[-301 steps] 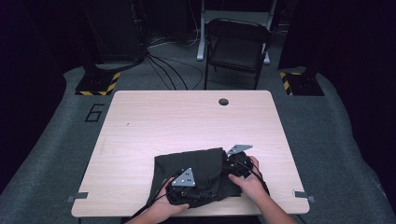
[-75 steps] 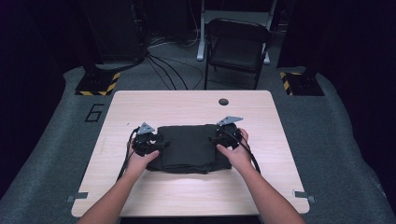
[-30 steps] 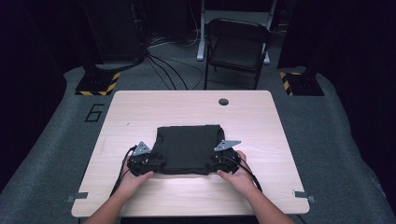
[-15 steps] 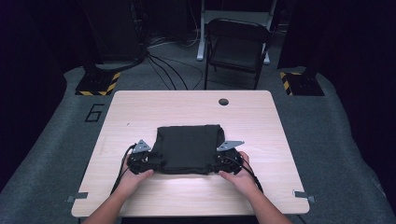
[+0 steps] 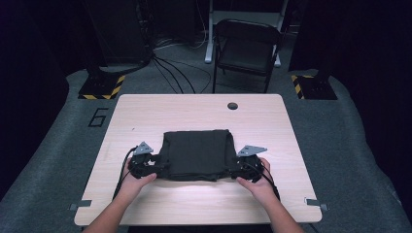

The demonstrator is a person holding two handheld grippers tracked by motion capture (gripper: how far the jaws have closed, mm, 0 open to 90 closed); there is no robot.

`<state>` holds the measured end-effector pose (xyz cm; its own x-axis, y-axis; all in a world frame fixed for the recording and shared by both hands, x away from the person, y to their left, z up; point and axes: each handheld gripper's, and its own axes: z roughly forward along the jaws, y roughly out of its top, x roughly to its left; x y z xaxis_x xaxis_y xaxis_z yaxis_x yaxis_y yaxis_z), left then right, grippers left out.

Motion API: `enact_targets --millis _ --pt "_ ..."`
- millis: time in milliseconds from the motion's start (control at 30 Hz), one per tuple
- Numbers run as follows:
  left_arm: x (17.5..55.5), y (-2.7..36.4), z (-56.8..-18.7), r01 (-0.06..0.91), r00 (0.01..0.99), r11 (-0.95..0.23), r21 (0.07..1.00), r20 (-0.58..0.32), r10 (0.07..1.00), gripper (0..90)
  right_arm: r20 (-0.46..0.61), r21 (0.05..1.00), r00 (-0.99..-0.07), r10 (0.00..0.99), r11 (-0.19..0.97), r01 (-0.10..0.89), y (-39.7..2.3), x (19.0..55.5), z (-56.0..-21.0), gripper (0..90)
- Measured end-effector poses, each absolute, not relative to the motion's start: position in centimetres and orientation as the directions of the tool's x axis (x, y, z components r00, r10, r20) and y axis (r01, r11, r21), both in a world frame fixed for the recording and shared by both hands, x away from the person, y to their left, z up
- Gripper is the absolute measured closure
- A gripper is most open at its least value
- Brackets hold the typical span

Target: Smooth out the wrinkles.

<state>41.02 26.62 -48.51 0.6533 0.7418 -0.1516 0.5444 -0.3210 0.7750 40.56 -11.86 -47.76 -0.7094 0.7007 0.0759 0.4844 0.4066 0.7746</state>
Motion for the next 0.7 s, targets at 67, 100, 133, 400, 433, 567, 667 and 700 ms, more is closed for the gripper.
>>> enact_targets --millis 67,100,133,400,433,567,667,700 --pt "40.8 26.8 -48.4 0.544 0.651 -0.315 0.778 -0.155 0.743 38.1 0.079 0.777 -0.704 0.705 0.399 0.487 -12.2 40.5 -47.6 41.4" --pt "40.7 26.9 -48.3 0.54 0.647 -0.311 0.782 -0.149 0.748 38.1 0.085 0.782 -0.692 0.716 0.383 0.492 -12.4 40.5 -47.5 41.3" --pt "40.6 27.0 -48.2 0.541 0.649 -0.314 0.78 -0.15 0.746 38.1 0.088 0.781 -0.692 0.716 0.382 0.494 -12.6 40.4 -47.4 41.3" --pt "39.6 28.5 -47.5 0.527 0.634 -0.301 0.795 -0.132 0.762 37.6 0.087 0.782 -0.669 0.738 0.366 0.505 -13.6 39.6 -46.9 40.4" --pt "39.4 28.8 -47.4 0.526 0.63 -0.298 0.797 -0.129 0.766 37.5 0.081 0.781 -0.669 0.738 0.37 0.503 -13.8 39.6 -46.9 40.3" --pt "38.8 30.1 -47.4 0.536 0.603 -0.264 0.802 -0.144 0.785 37.5 0.083 0.781 -0.654 0.752 0.359 0.511 -14.3 39.2 -46.7 40.2" --pt "38.5 31.1 -47.4 0.542 0.586 -0.25 0.802 -0.148 0.797 37.6 0.071 0.779 -0.644 0.762 0.361 0.513 -14.9 39.0 -46.6 40.4" --pt "38.3 31.4 -47.4 0.547 0.576 -0.239 0.802 -0.154 0.803 37.5 0.068 0.779 -0.64 0.765 0.36 0.513 -15.1 38.9 -46.6 40.4"
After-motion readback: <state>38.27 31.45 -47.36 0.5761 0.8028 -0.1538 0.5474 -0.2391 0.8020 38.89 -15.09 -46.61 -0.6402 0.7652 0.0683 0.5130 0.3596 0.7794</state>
